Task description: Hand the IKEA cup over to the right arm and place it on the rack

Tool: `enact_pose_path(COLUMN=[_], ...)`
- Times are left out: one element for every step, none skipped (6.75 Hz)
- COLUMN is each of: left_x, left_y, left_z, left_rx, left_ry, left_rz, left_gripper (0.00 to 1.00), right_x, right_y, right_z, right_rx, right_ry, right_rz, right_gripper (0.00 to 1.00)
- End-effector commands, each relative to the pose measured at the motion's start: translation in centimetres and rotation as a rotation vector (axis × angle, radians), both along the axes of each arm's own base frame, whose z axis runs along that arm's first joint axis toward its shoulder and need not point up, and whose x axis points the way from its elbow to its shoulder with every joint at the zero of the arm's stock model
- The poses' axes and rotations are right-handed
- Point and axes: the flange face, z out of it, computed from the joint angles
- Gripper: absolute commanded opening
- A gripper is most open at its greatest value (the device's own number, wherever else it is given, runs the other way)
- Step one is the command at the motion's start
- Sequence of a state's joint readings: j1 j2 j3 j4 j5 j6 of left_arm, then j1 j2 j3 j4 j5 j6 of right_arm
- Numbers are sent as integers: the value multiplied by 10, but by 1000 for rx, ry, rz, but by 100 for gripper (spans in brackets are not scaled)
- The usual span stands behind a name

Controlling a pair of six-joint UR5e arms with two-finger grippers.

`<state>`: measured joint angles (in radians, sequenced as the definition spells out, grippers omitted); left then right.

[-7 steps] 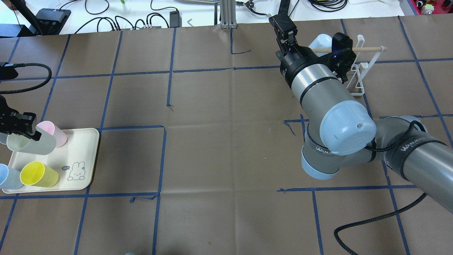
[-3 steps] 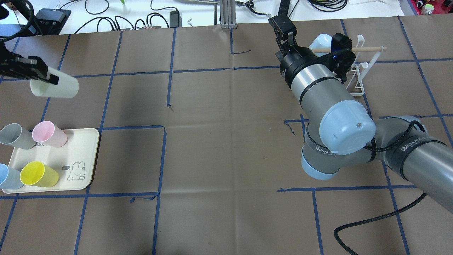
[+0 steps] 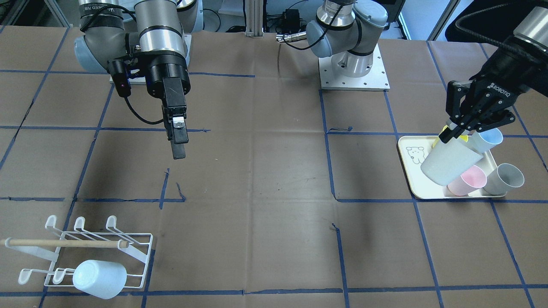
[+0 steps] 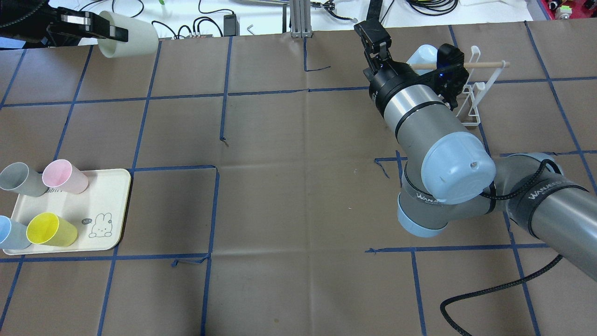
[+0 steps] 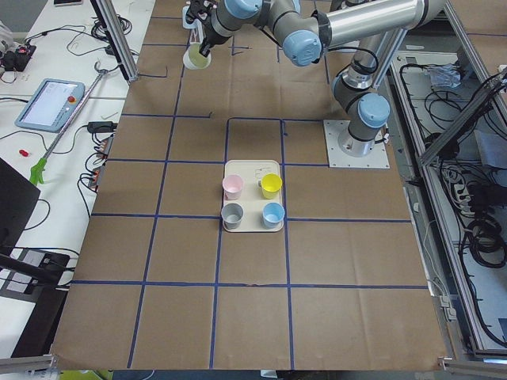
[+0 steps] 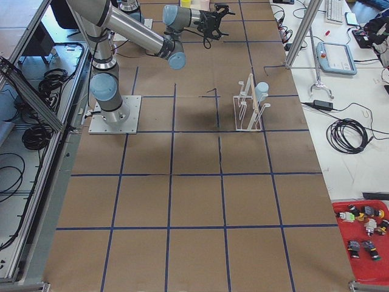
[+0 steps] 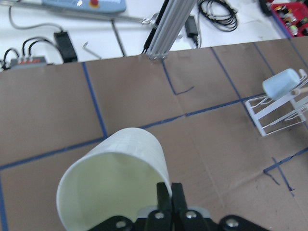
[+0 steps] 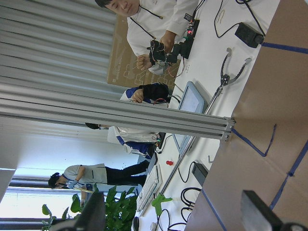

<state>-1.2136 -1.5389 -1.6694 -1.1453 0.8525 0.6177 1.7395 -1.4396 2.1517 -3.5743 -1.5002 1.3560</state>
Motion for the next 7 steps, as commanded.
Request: enact_pose_path(left_x=[-43,-61,-75,-98,-113,-123,-135], left_y=[3,12,23,35,51,65,84], left_z=[-39,-66,-89,-104,-120,-132,-147], left_rx=[-214,-310,-341,-392,-400,-450,-485], left_ry=[27,73,67,57,58,52,84], left_rz=[-113,-170,-199,-245,-270,-292,-332], left_gripper=[0,0,0,0,0,0,0], right_x=[0,0,0,0,0,2,10], right_y=[0,0,0,2,2,4,10], right_z=[-1,0,-1,-5,-13,-17,-18], right_rx=[3,3,6,16,63,100,108], right_ry=[0,0,1,4,12,8,1], right_rz=[0,0,0,0,2,6,36], right_gripper=[100,100,100,100,100,100,100])
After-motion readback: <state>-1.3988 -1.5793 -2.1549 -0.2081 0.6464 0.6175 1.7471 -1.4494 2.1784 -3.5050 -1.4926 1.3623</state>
